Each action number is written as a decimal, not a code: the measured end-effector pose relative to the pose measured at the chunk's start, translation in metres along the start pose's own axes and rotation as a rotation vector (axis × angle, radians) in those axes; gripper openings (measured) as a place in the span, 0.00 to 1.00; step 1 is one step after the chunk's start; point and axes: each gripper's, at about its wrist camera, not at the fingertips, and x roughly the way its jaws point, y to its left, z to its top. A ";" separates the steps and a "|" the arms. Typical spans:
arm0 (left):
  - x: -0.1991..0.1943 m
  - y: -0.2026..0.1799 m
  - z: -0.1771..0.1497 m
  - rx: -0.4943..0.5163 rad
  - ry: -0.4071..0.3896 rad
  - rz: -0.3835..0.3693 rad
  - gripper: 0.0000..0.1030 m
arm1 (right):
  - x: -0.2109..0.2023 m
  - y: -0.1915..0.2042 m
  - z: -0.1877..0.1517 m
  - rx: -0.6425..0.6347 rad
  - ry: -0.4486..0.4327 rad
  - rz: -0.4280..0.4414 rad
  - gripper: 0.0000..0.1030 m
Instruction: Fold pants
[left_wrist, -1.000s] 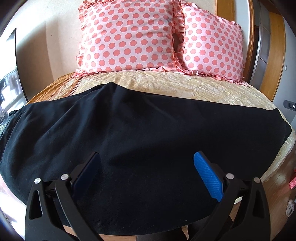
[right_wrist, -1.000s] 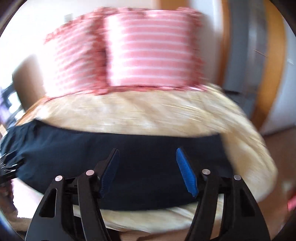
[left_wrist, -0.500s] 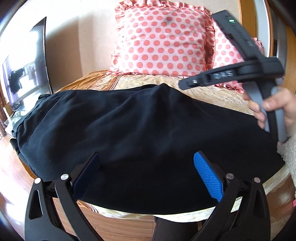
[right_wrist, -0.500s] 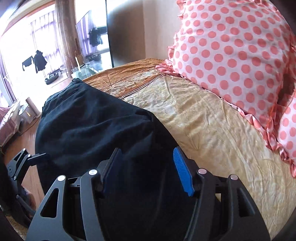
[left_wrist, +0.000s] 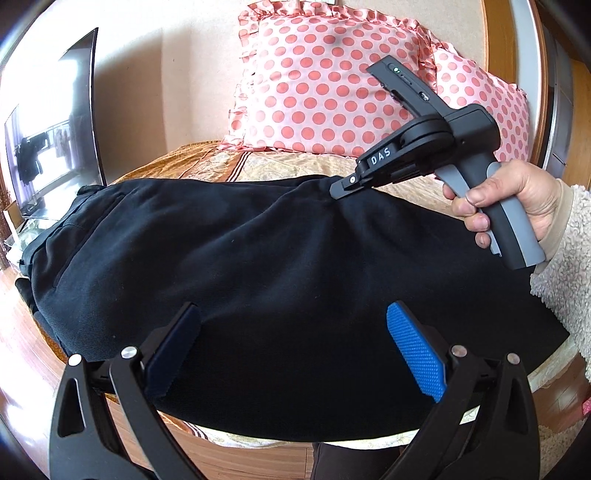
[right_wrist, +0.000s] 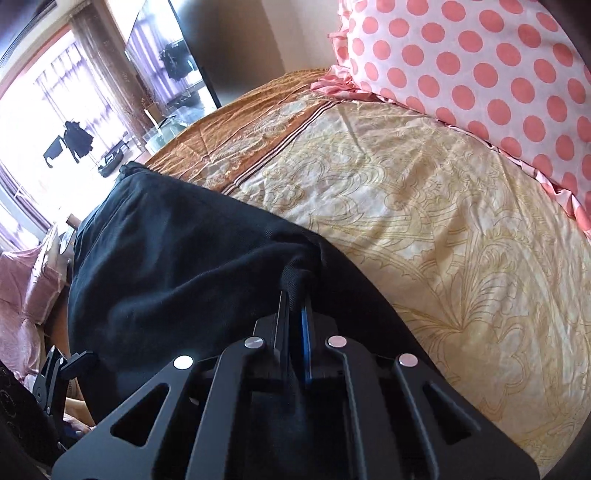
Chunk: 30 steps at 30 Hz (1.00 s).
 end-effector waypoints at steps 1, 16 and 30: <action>0.001 0.001 0.001 -0.008 -0.001 0.002 0.98 | -0.002 -0.003 0.004 0.010 -0.017 -0.007 0.04; -0.001 -0.006 0.004 -0.025 -0.004 -0.053 0.98 | -0.067 -0.026 -0.052 0.027 -0.074 -0.031 0.23; 0.003 -0.089 0.006 0.137 0.002 -0.201 0.98 | -0.271 -0.124 -0.282 0.491 -0.404 -0.446 0.43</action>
